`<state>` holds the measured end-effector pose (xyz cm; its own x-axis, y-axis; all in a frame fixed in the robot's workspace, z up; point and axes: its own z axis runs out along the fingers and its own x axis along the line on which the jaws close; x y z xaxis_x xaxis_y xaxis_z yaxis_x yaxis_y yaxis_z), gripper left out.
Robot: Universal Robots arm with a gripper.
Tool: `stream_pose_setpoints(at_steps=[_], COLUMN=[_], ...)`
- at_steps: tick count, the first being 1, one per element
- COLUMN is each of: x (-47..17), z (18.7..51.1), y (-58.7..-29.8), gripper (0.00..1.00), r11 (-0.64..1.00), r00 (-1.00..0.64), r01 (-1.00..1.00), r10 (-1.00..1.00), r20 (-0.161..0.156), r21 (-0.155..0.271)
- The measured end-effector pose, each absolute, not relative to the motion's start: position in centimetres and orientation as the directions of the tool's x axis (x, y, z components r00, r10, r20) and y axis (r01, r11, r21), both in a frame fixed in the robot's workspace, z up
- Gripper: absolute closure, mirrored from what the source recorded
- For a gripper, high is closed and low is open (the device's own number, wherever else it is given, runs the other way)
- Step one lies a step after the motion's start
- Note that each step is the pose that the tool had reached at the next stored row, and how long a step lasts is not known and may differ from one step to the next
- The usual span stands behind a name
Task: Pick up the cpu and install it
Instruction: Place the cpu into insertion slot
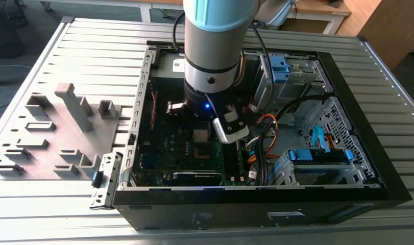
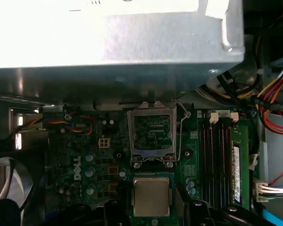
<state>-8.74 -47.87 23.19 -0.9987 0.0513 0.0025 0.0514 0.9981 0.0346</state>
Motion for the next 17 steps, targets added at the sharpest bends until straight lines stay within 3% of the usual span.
stream_pose_setpoints(at_steps=[17], x=[-8.7], z=[21.5], y=[-48.5], gripper=[0.53], r11=[0.999], r00=[-0.999], r01=[0.051], r10=[0.051], r20=[0.001], r21=[0.011])
